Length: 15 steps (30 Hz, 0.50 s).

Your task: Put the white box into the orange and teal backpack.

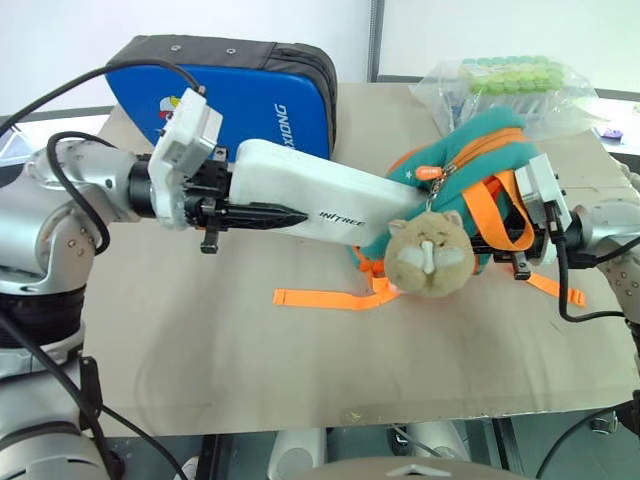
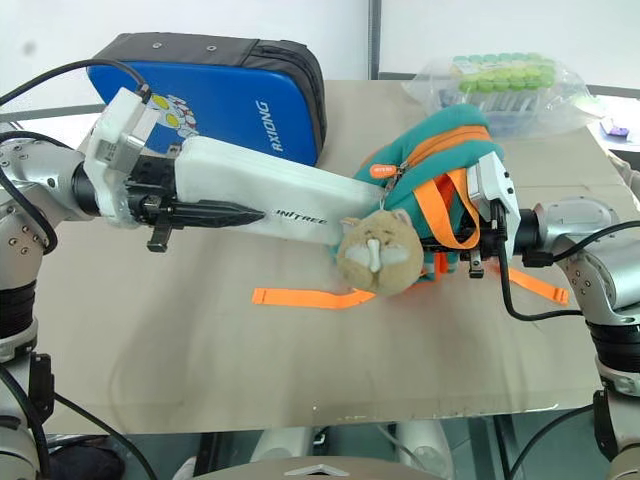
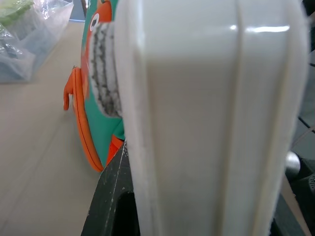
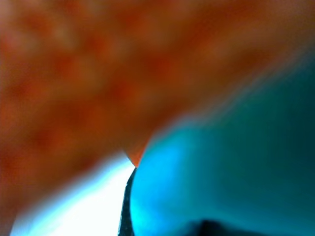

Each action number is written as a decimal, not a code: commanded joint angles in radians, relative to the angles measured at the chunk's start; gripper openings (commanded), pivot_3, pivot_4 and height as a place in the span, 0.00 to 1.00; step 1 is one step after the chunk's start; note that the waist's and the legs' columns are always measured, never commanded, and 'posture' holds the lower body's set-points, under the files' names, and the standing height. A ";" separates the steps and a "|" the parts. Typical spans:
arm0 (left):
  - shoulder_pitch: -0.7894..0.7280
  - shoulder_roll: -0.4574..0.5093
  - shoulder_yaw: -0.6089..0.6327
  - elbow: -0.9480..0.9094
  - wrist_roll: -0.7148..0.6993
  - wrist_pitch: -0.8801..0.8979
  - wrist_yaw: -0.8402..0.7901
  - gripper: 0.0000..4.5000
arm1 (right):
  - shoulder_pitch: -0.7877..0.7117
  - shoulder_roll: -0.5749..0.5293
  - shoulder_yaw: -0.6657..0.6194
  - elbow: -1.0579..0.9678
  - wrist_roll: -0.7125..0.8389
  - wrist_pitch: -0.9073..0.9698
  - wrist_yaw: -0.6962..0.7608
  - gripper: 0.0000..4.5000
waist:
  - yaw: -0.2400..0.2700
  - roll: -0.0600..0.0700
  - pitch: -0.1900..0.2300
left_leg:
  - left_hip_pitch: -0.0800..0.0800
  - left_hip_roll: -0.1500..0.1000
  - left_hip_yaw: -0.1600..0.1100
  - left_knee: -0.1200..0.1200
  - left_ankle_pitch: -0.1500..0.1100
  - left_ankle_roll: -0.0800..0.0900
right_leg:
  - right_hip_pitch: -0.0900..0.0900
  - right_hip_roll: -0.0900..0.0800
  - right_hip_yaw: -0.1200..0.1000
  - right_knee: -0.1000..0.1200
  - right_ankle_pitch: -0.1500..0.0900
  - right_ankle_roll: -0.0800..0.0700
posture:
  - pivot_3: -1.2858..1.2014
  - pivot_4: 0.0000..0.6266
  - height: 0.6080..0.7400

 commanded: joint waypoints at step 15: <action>-0.032 -0.200 -0.142 -0.192 0.135 -0.070 0.302 0.23 | -0.129 0.036 -0.063 -0.112 0.230 0.155 -0.070 0.01 | 0.012 0.000 0.000 | -0.001 0.000 -0.001 0.000 0.000 0.000 | 0.000 0.000 -0.001 0.000 0.000 0.000 | 0.52 0.24 1.00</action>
